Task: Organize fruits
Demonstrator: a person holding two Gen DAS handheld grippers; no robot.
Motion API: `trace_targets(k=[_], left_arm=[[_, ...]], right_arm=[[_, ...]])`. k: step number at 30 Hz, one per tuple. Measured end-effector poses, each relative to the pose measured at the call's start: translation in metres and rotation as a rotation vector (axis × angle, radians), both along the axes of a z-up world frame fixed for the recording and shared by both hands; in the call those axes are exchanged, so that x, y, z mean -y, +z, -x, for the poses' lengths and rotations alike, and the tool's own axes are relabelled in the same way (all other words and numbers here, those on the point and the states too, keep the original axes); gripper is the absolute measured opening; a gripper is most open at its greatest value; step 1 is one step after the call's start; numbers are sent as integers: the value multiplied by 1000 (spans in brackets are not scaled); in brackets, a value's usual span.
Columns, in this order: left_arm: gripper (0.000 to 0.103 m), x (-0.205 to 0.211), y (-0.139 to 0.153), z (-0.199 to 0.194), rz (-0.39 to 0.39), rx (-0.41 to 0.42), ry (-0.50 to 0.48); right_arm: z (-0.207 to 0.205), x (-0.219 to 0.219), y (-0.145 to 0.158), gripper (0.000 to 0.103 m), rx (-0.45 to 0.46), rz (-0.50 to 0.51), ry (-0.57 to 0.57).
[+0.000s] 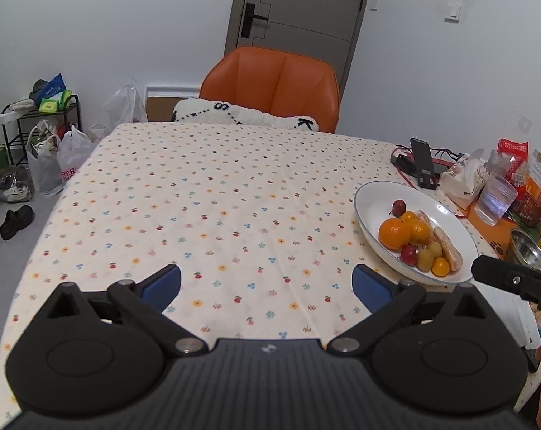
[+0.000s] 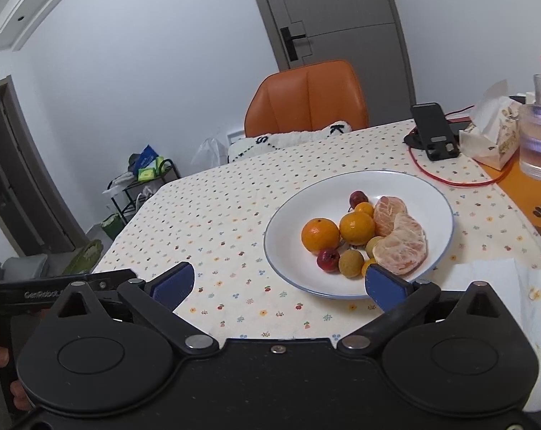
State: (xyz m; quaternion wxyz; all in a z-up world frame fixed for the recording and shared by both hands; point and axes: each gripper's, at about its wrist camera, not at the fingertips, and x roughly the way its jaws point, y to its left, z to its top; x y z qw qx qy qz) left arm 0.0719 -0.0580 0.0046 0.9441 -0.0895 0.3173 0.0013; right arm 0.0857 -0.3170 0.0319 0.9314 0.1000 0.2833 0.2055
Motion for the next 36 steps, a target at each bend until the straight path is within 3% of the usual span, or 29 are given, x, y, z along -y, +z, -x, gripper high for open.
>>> trace_targets(k=[18, 36], left_arm=[[103, -6, 28, 52, -45, 20, -17], [103, -20, 51, 78, -67, 45, 0]], right_arm=[[42, -7, 27, 103, 32, 11, 14], [74, -12, 46, 103, 47, 44, 16]])
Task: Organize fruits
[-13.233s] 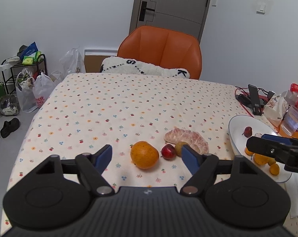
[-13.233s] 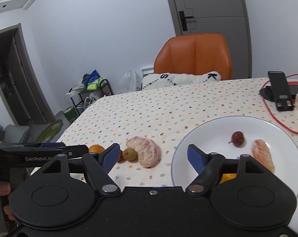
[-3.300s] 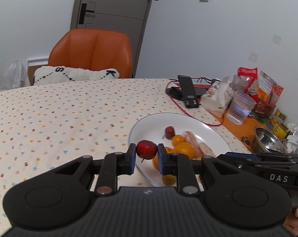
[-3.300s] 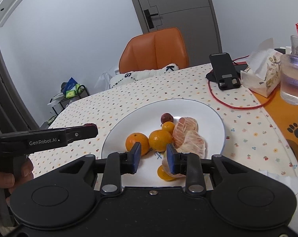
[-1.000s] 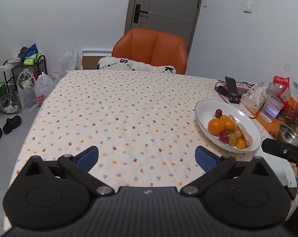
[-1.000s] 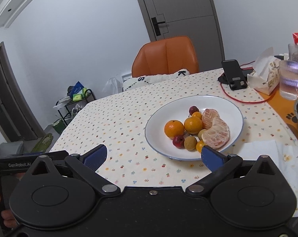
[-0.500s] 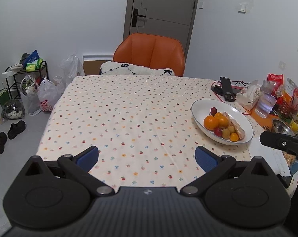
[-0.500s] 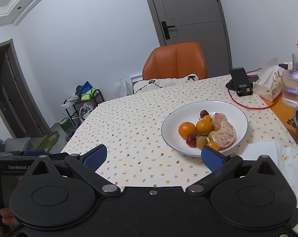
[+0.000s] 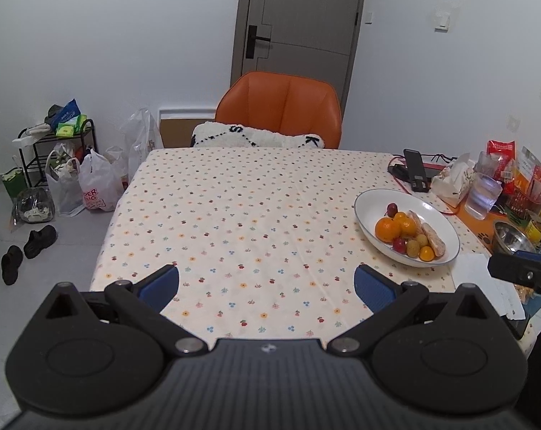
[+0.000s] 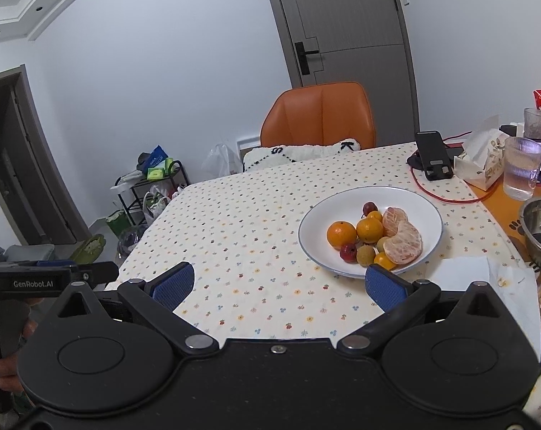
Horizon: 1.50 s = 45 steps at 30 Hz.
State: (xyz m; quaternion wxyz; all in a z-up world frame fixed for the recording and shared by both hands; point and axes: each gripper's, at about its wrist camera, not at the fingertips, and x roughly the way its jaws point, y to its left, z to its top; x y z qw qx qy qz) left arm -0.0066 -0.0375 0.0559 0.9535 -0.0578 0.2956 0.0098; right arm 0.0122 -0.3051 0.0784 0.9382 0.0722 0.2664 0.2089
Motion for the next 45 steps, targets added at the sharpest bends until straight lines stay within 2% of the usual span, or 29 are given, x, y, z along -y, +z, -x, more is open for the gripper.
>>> trace_targets(k=[45], left_arm=[[103, 2, 7, 4, 13, 4, -11]], right_arm=[[7, 6, 3, 103, 2, 5, -10]])
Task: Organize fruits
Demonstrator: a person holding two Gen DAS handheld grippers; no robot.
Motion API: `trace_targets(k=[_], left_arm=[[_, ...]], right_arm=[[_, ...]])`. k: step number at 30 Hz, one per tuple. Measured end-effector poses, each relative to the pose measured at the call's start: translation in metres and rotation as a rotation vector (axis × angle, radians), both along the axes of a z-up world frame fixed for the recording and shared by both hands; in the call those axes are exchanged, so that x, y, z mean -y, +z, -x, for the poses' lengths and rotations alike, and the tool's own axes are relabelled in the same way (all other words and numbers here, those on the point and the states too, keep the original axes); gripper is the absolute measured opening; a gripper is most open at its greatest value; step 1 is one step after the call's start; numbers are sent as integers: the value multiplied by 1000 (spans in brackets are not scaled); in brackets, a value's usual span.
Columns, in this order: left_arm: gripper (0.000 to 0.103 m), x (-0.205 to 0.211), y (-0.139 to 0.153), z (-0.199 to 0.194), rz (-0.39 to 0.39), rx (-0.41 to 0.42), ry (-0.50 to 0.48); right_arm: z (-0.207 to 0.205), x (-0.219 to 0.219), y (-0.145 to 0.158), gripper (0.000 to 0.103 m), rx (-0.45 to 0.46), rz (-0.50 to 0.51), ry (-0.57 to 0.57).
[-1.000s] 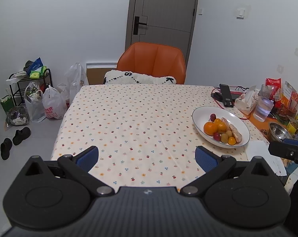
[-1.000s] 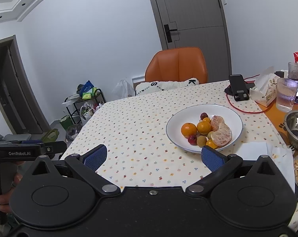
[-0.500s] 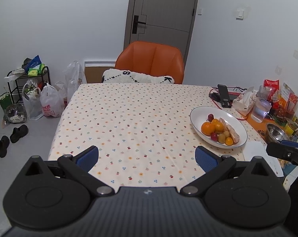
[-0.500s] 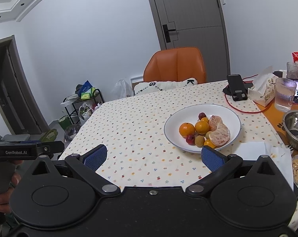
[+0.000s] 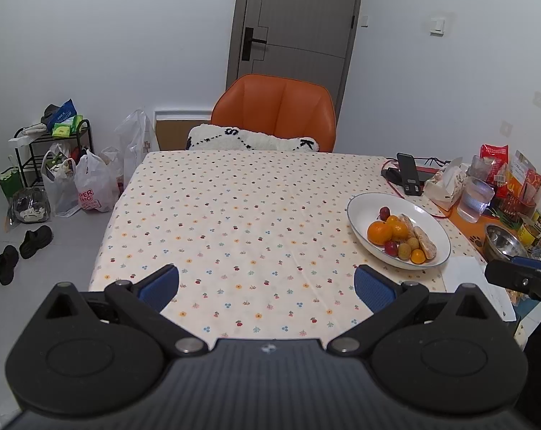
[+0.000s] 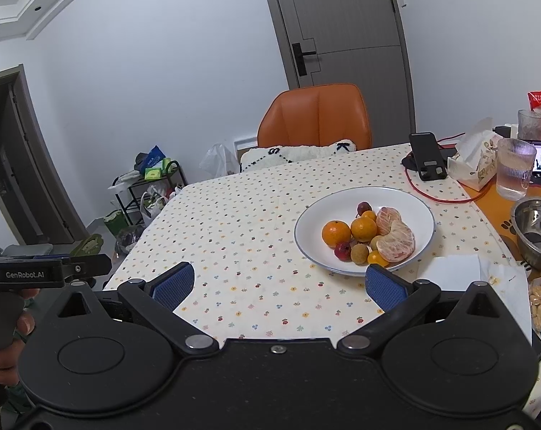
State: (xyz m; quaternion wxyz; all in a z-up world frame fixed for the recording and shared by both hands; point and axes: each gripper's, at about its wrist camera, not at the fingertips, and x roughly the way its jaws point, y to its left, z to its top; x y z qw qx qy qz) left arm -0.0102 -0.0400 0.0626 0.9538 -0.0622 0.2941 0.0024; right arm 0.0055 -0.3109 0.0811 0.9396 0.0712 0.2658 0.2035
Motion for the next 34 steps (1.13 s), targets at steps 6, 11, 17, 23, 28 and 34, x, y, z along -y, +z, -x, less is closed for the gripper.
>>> trace_targets(k=[6, 11, 17, 23, 28, 34], left_arm=[[103, 0, 0, 0, -1, 0, -1], [103, 0, 0, 0, 1, -1, 1], [103, -1, -1, 0, 1, -3, -1], [103, 0, -2, 0, 0, -5, -4], [103, 2, -5, 0, -2, -3, -6], [103, 2, -9, -3, -2, -4, -7]], right_arm=[[0, 0, 0, 103, -1, -1, 2], [-1, -1, -2, 103, -3, 3, 4], [0, 0, -2, 103, -3, -2, -1], [-1, 0, -5, 103, -9, -2, -1], [-2, 0, -7, 103, -9, -1, -4], [-5, 2, -12, 103, -13, -3, -9]])
